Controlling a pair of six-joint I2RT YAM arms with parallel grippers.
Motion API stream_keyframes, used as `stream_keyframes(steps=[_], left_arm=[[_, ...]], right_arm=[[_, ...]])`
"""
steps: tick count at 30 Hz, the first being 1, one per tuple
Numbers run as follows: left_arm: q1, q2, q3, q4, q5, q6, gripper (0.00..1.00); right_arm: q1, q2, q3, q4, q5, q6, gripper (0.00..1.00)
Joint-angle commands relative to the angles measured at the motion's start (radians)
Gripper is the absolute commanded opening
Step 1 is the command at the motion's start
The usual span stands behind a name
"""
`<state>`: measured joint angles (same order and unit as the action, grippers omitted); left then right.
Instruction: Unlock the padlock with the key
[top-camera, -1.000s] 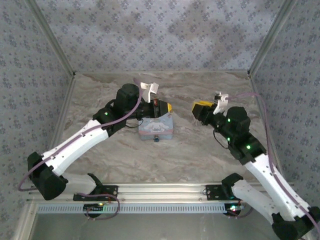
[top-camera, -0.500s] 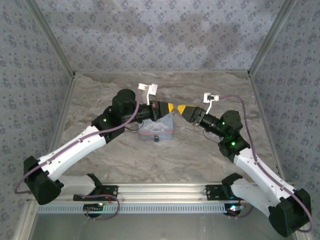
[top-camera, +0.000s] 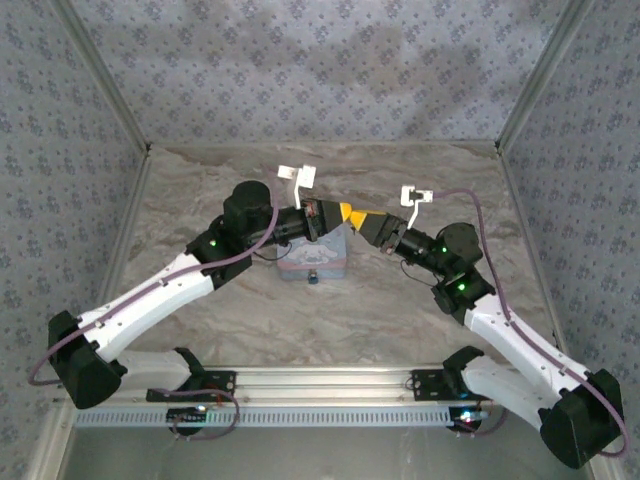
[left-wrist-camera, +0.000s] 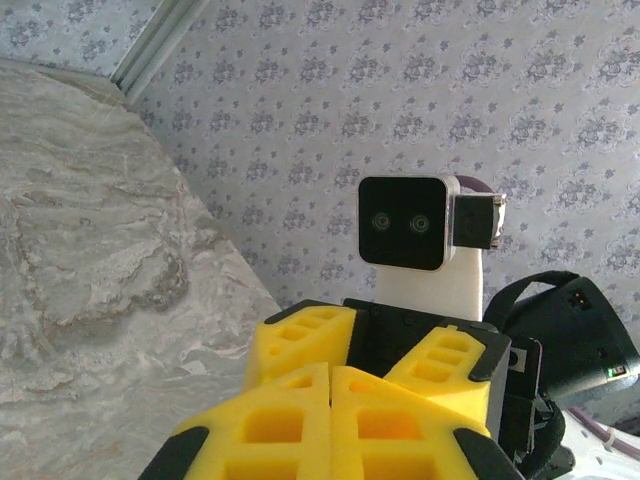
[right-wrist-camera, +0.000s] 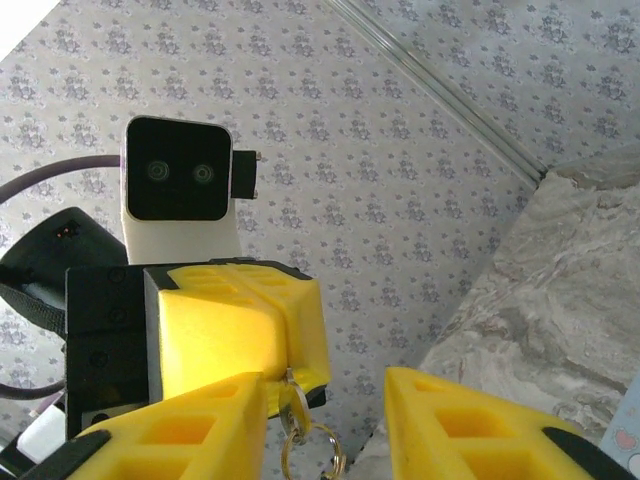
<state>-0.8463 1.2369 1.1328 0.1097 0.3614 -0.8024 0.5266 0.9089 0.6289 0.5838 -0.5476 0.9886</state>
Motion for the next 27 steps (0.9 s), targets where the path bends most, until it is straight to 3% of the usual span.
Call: stream_keyframes(steps=[1,11,13,15,18,25,27], left_arm=[[-0.008,-0.02,-0.005,0.053,-0.018,-0.005,0.0],[-0.008,-0.041,-0.033,0.079,-0.037,-0.014,0.0],[-0.007,-0.045,-0.033,0.069,-0.04,-0.014,0.0],[-0.007,-0.052,-0.034,0.053,-0.051,-0.014,0.2],[0.0,-0.06,-0.038,0.041,-0.044,-0.02,0.27],[0.013,-0.052,-0.023,0.011,-0.006,-0.031,0.29],[0.013,-0.048,-0.019,0.01,0.003,-0.033,0.23]], right_arm=[[0.008,0.004,0.025,0.036,-0.014,0.001,0.31],[0.013,0.008,0.028,0.058,-0.023,0.001,0.0],[0.012,0.003,0.025,0.054,-0.016,-0.004,0.0],[0.007,-0.001,0.027,0.042,-0.023,-0.011,0.0],[0.004,-0.006,0.034,0.021,-0.045,-0.028,0.0],[-0.002,-0.014,0.061,-0.031,-0.101,-0.057,0.0],[-0.003,-0.016,0.07,-0.045,-0.113,-0.065,0.0]])
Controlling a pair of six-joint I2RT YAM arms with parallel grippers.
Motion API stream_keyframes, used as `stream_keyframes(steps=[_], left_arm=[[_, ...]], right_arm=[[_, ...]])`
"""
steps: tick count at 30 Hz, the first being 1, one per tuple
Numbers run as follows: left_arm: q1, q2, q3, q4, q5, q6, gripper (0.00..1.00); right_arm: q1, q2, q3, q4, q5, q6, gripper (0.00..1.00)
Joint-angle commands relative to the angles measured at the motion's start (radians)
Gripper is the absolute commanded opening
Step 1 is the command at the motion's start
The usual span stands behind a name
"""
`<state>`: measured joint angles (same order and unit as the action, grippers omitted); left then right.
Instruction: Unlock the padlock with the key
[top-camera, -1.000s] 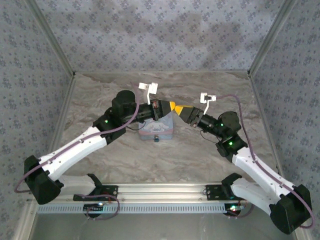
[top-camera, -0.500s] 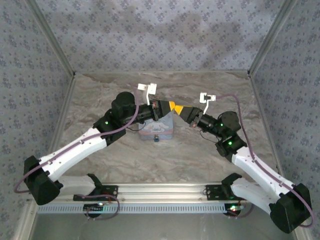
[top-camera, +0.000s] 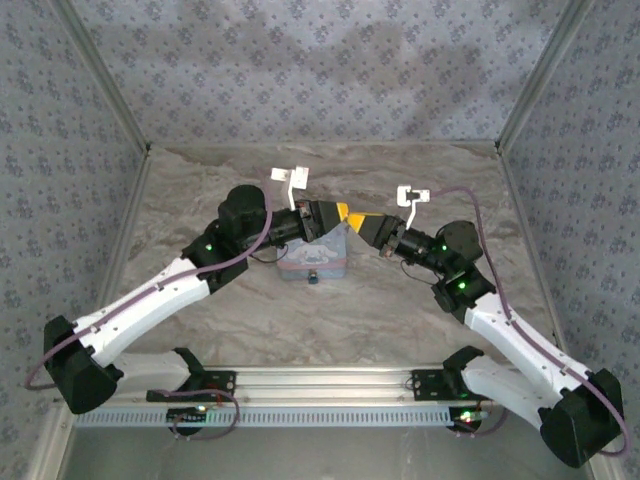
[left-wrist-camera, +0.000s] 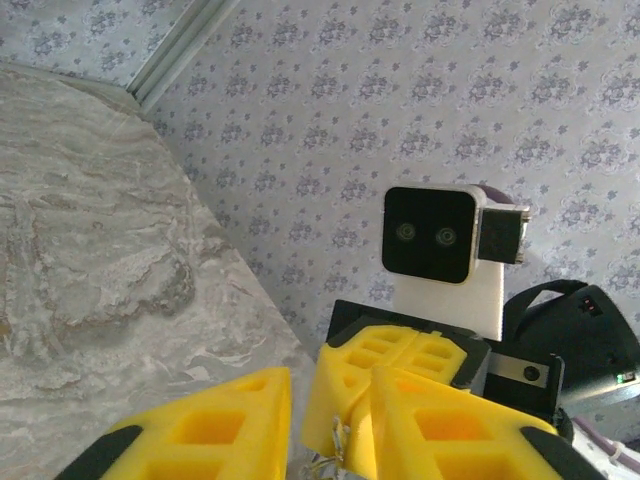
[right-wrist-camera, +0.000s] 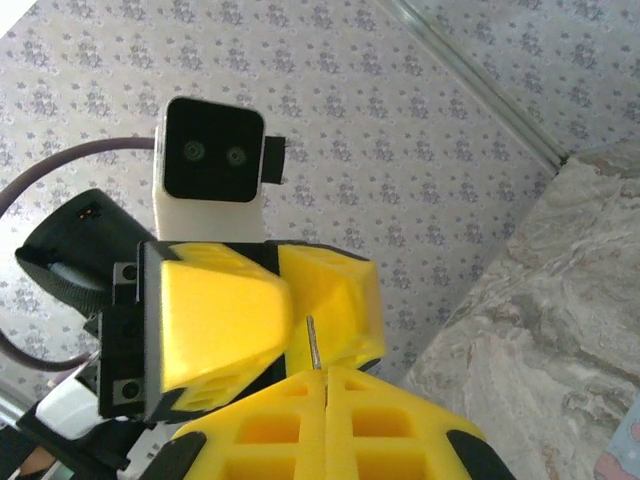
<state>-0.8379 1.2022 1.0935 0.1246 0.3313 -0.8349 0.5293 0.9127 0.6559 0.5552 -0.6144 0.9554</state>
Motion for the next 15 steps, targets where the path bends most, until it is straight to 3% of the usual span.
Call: stream_keyframes(steps=[1,6,9,13,15], left_arm=[[0.004,-0.011,0.022,-0.004,0.036,-0.001,0.21],[0.005,-0.013,0.026,-0.003,0.037,-0.004,0.19],[0.005,-0.011,0.028,-0.002,0.046,-0.002,0.01],[0.003,-0.006,0.02,0.016,0.052,-0.013,0.0],[0.005,-0.008,0.012,0.03,0.038,-0.026,0.0]], right_arm=[[-0.007,-0.019,0.046,-0.024,-0.052,-0.035,0.0],[-0.018,-0.024,0.051,-0.052,-0.074,-0.047,0.0],[-0.028,-0.028,0.05,-0.068,-0.077,-0.047,0.0],[-0.046,-0.042,0.05,-0.067,-0.068,-0.036,0.01],[-0.046,-0.052,0.051,-0.063,-0.038,-0.024,0.26]])
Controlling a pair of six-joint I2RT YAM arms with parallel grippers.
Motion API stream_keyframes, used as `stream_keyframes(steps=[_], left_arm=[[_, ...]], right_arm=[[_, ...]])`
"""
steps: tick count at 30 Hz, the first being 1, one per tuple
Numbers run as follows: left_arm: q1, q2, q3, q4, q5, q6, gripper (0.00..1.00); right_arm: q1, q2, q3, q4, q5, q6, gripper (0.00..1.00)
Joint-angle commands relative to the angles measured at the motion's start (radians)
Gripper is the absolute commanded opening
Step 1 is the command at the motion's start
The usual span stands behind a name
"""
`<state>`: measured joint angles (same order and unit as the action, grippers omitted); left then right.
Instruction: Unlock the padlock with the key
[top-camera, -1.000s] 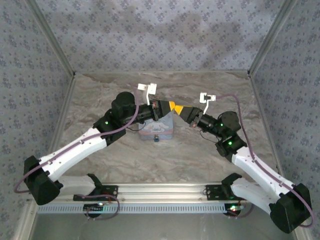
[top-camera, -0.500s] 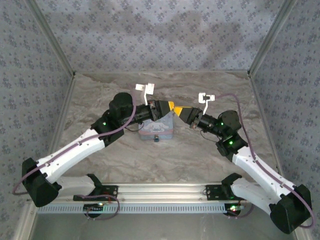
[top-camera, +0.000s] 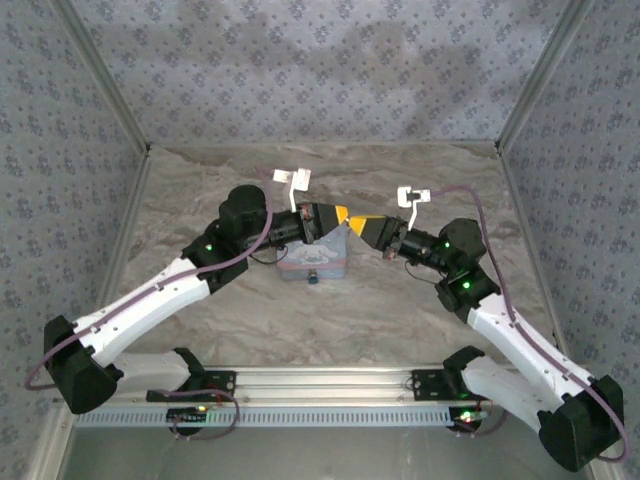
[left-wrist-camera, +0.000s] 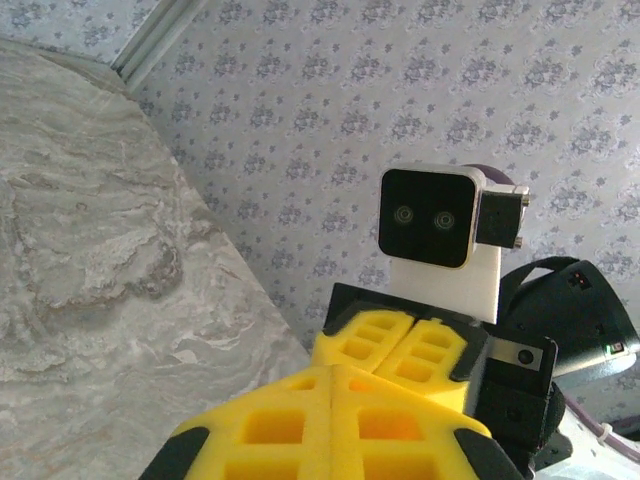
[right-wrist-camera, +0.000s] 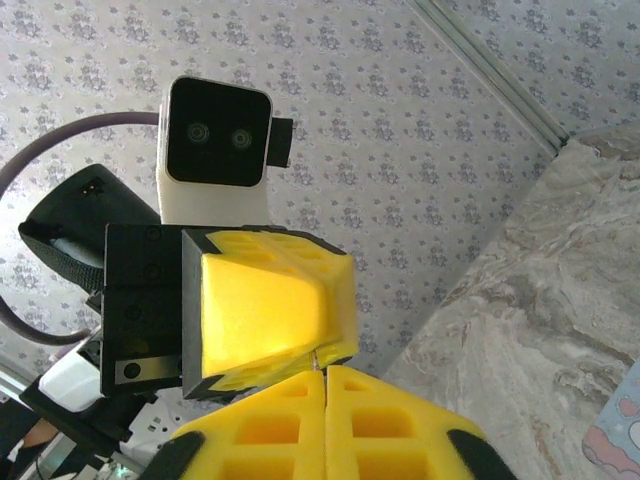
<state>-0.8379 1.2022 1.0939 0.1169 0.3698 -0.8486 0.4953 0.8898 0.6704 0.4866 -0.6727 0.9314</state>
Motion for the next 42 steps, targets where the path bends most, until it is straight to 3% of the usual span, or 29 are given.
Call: stream_keyframes(steps=[1,10,17,28,34,42], left_arm=[[0.004,-0.008,0.007,0.049,-0.007,-0.019,0.0],[0.004,-0.007,-0.017,0.128,-0.023,-0.065,0.0],[0.005,-0.011,-0.032,0.164,-0.024,-0.089,0.0],[0.0,-0.022,-0.043,0.17,-0.042,-0.091,0.0],[0.001,-0.023,-0.046,0.178,-0.054,-0.09,0.0],[0.0,-0.024,-0.048,0.185,-0.054,-0.092,0.0]], right_arm=[[-0.009,-0.038,0.03,0.019,0.036,0.007,0.35],[0.062,-0.038,0.006,0.06,0.104,0.002,0.49],[0.074,-0.03,0.016,0.031,0.16,-0.015,0.52],[0.077,-0.004,0.018,0.08,0.147,0.006,0.35],[0.083,0.012,0.026,0.071,0.14,0.002,0.41],[0.083,0.023,0.032,0.065,0.146,-0.002,0.27]])
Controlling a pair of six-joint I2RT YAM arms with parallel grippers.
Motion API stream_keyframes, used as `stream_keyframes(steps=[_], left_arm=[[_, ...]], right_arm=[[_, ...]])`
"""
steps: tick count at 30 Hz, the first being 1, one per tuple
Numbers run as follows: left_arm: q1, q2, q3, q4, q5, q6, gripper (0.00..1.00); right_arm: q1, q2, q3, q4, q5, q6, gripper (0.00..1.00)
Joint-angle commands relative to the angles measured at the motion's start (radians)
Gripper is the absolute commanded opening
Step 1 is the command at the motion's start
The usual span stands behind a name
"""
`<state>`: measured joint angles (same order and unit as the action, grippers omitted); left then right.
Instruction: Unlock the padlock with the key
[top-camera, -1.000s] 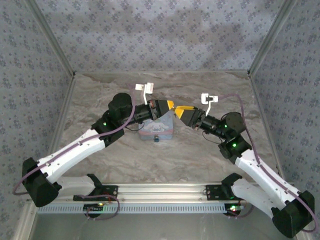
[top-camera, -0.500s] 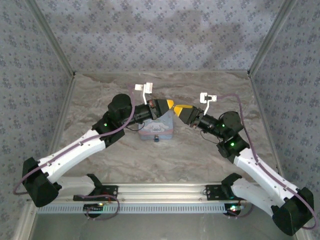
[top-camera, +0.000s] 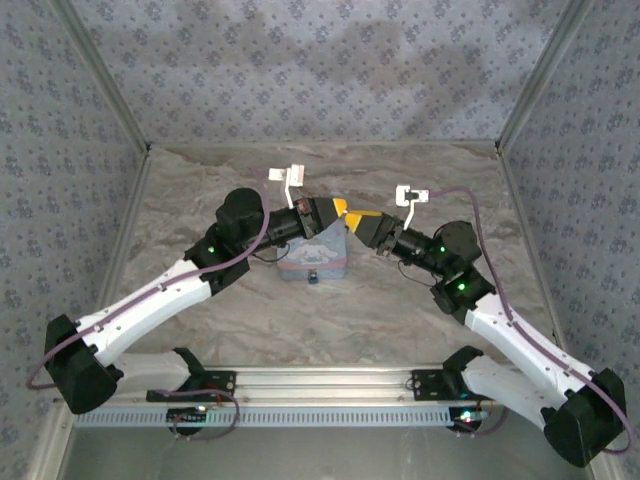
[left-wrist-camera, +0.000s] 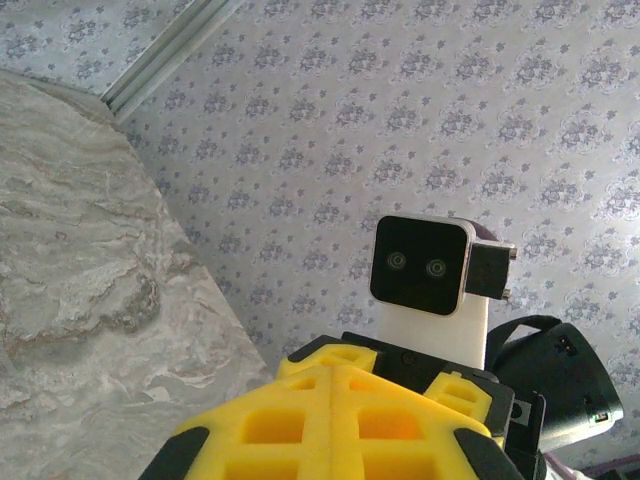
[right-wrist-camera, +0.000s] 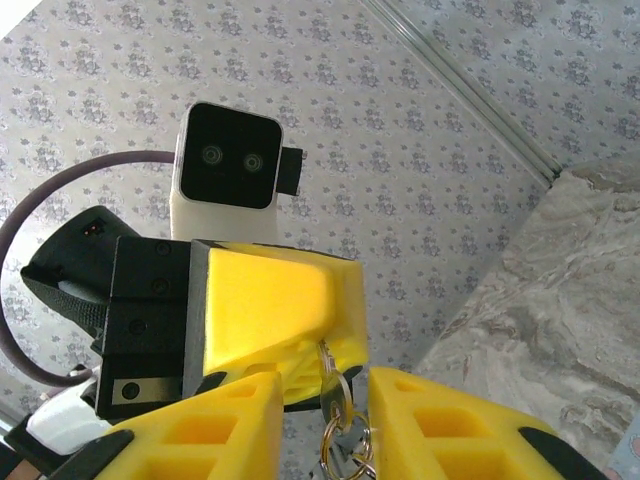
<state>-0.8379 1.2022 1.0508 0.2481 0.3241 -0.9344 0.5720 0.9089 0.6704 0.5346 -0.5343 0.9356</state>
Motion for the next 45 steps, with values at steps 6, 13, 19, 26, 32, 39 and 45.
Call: stream_keyframes(steps=[6,13,19,26,32,39,45], left_arm=[[0.001,-0.027,-0.006,0.059,-0.007,-0.007,0.0],[0.001,-0.031,-0.009,0.065,0.001,-0.009,0.0],[0.001,-0.038,-0.02,0.072,0.004,-0.009,0.0],[0.001,-0.04,-0.02,0.064,0.005,-0.002,0.0],[0.003,-0.08,-0.019,-0.036,-0.051,0.051,0.44],[0.007,-0.172,-0.067,-0.354,-0.138,0.13,0.72],[-0.011,-0.222,-0.252,-0.44,-0.17,0.091,0.77]], right_arm=[[0.002,0.007,0.032,0.01,0.023,-0.006,0.15],[-0.014,0.001,0.032,0.003,0.039,-0.015,0.0],[-0.018,-0.013,0.031,-0.019,0.045,-0.035,0.0],[-0.014,-0.008,0.04,-0.05,0.037,-0.053,0.0],[-0.027,-0.025,0.059,-0.169,0.04,-0.114,0.0],[-0.081,-0.017,0.156,-0.527,0.111,-0.33,0.0],[-0.083,0.12,0.249,-0.698,0.236,-0.505,0.0]])
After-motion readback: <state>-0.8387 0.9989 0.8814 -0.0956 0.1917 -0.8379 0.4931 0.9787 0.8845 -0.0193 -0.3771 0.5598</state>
